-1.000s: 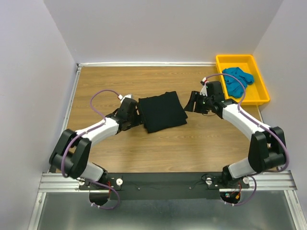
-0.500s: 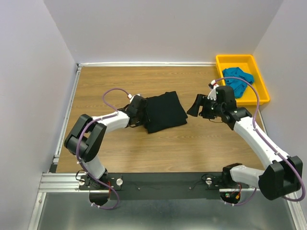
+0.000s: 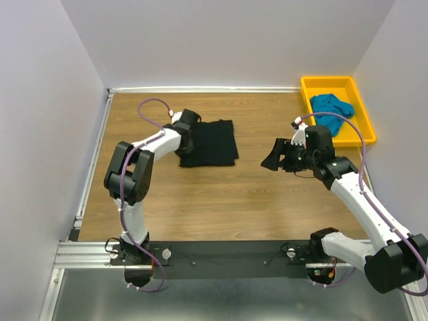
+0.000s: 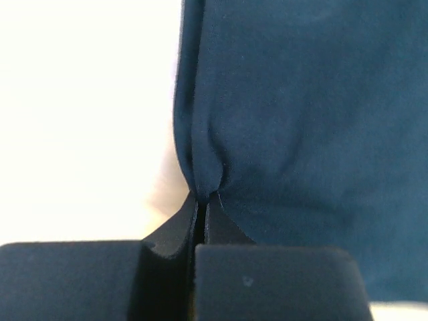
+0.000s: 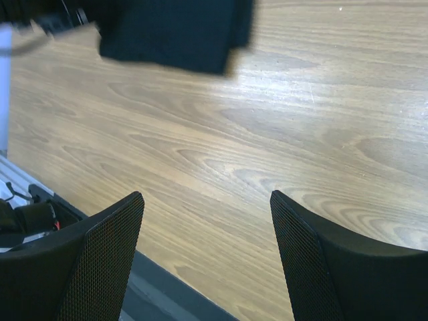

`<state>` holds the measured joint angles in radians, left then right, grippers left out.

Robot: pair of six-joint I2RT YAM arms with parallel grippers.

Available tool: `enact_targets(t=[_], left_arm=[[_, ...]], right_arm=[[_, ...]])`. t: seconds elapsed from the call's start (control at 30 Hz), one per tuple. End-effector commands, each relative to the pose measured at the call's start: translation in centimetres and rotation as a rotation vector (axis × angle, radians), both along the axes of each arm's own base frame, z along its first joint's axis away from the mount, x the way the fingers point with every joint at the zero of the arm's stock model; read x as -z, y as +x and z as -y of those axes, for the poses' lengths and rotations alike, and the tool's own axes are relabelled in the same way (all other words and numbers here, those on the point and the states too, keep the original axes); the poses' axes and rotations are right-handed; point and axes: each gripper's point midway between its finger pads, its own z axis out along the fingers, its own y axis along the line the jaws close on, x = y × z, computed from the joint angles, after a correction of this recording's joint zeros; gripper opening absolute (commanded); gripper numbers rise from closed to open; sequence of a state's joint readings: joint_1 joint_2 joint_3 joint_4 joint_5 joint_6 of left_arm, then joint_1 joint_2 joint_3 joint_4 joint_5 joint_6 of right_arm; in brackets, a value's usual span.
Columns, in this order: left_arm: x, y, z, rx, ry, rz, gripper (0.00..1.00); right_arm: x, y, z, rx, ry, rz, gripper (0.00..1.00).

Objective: Fold and stack the t-shirts
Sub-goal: Neatly place the folded tshirt to the corner

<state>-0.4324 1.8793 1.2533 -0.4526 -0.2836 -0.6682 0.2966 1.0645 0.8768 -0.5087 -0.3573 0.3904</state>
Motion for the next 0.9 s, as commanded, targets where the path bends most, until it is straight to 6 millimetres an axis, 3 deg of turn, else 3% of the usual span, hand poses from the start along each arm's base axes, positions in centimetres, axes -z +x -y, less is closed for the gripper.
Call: enact_targets(t=[0.0, 0.07, 0.1, 0.17, 0.2, 0.27, 0.3, 0.33, 0.37, 0.4, 0.43, 0.47, 0.5, 0.53, 0.57, 0.63, 0.7, 0.77, 0.8, 0.83, 0.87], left_arm=[[-1.4, 2.0, -10.5, -0.089, 0.411, -0.062, 0.00], [-2.1, 3.3, -13.0, -0.120, 0.490, -0.073, 0.00], [-1.5, 3.9, -15.1, -0.149, 0.527, -0.103, 0.00], [-3.0, 6.1, -17.6, -0.176, 0.583, -0.077, 0.00], [-2.2, 6.6, -18.7, -0.177, 0.604, -0.096, 0.00], [-3.6, 8.8, -21.9, -0.242, 0.649, -0.060, 0.00], [-2.8, 9.3, -23.1, -0.222, 0.700, -0.095, 0.00], [-4.5, 10.8, -24.9, -0.272, 0.746, -0.057, 0.00], [-4.7, 11.5, -25.7, -0.276, 0.775, -0.054, 0.00], [-3.7, 12.2, -26.4, -0.275, 0.802, -0.074, 0.01], [-5.3, 13.9, -27.1, -0.282, 0.820, -0.036, 0.05], [-5.6, 14.5, -28.1, -0.301, 0.822, -0.028, 0.10], [-4.9, 15.1, -28.5, -0.302, 0.821, -0.032, 0.20], [-6.3, 16.3, -28.8, -0.328, 0.807, 0.018, 0.26], [-6.7, 16.6, -29.7, -0.355, 0.796, 0.032, 0.40], [-7.7, 17.1, -30.2, -0.414, 0.742, 0.089, 0.55], [-9.7, 17.1, -30.4, -0.476, 0.660, 0.160, 0.61], [-9.0, 17.1, -29.0, -0.523, 0.463, 0.209, 0.62], [-11.2, 16.8, -28.5, -0.561, 0.380, 0.265, 0.62], [-9.4, 15.6, -28.0, -0.584, 0.310, 0.245, 0.61], [-9.1, 15.8, -26.0, -0.549, 0.185, 0.264, 0.61]], right_arm=[[1.1, -0.4, -0.3, -0.038, -0.026, -0.038, 0.83], [1.1, -0.3, -0.3, -0.045, -0.032, -0.040, 0.83], [1.3, 0.0, -0.4, -0.047, -0.039, -0.055, 0.83], [1.3, 0.3, -0.5, -0.057, -0.046, -0.059, 0.83], [1.4, 0.7, -0.6, -0.056, -0.050, -0.065, 0.83], [1.4, 1.4, -0.4, -0.041, -0.070, -0.059, 0.83], [1.2, 2.1, -0.3, -0.032, -0.079, -0.055, 0.83], [1.1, 2.6, -0.1, -0.018, -0.095, -0.049, 0.83], [1.2, 3.1, -0.1, -0.013, -0.103, -0.050, 0.83], [1.2, 3.4, -0.1, -0.009, -0.109, -0.054, 0.83], [1.3, 4.0, -0.3, -0.009, -0.112, -0.063, 0.83], [1.4, 4.2, -0.4, -0.011, -0.109, -0.073, 0.83], [1.3, 4.4, -0.6, -0.010, -0.105, -0.077, 0.83], [1.5, 4.5, -0.7, -0.012, -0.099, -0.089, 0.83], [1.2, 4.7, -0.8, -0.012, -0.097, -0.081, 0.83], [1.2, 5.0, -0.5, 0.008, -0.109, -0.079, 0.83], [1.2, 5.1, -0.4, 0.015, -0.118, -0.073, 0.83], [1.0, 5.3, -0.2, 0.021, -0.129, -0.059, 0.83], [1.0, 5.3, 0.0, 0.024, -0.131, -0.056, 0.83], [1.0, 5.3, 0.0, 0.025, -0.136, -0.052, 0.83], [0.9, 5.3, 0.2, 0.031, -0.137, -0.049, 0.83]])
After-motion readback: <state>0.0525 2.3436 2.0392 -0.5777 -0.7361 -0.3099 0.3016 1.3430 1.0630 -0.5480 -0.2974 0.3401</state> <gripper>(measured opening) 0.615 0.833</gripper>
